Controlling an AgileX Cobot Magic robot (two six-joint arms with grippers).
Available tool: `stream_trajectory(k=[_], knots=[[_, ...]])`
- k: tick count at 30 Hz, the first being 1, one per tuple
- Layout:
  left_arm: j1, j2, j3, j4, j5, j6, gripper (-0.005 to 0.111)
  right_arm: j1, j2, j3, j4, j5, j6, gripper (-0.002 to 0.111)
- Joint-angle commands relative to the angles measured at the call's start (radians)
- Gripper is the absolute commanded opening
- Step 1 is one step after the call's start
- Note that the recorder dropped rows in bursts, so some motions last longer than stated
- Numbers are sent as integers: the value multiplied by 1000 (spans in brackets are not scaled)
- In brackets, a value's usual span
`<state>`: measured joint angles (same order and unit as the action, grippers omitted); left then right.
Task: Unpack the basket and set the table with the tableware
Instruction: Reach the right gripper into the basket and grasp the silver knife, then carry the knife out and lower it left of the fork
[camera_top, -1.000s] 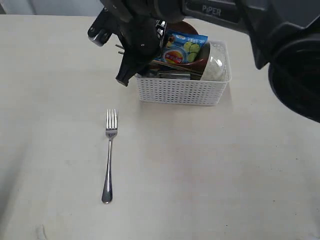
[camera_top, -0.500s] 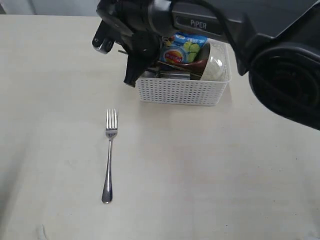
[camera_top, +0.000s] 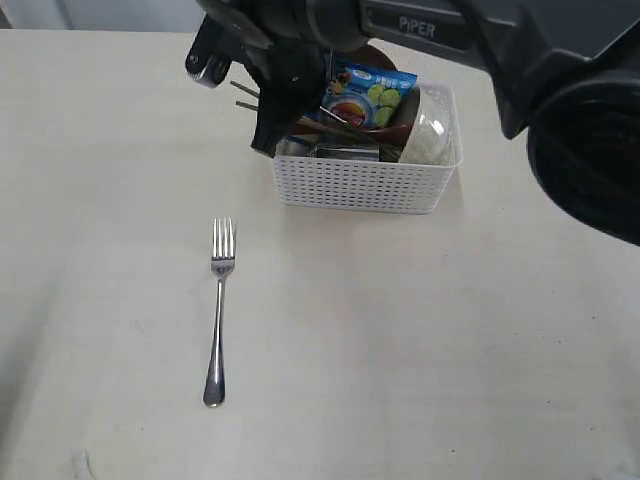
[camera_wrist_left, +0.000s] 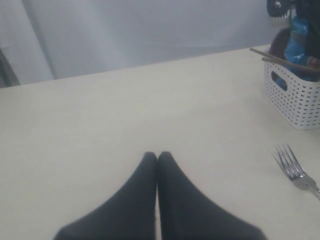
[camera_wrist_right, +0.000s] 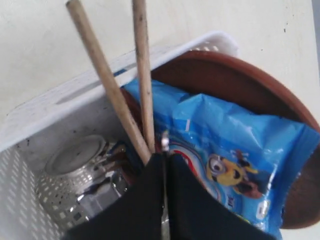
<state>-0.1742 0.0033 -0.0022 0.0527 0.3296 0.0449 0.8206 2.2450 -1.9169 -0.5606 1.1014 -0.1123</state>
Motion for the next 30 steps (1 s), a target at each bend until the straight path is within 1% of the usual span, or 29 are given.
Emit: stream_trajectory(k=[1, 18, 21, 24, 26, 28, 30], knots=[[2, -3, 2, -2, -8, 0, 0, -5, -54, 1, 56, 30, 11, 0], [2, -3, 2, -2, -8, 0, 0, -3, -257, 1, 91, 30, 42, 0], [2, -3, 2, -2, -8, 0, 0, -3, -301, 1, 124, 28, 44, 0], [2, -3, 2, -2, -8, 0, 0, -3, -340, 1, 176, 26, 44, 0], [2, -3, 2, -2, -8, 0, 0, -3, -370, 1, 251, 26, 44, 0], [2, -3, 2, -2, -8, 0, 0, -3, -402, 1, 354, 23, 44, 0], [2, -3, 2, -2, -8, 0, 0, -3, -420, 1, 513, 25, 44, 0]])
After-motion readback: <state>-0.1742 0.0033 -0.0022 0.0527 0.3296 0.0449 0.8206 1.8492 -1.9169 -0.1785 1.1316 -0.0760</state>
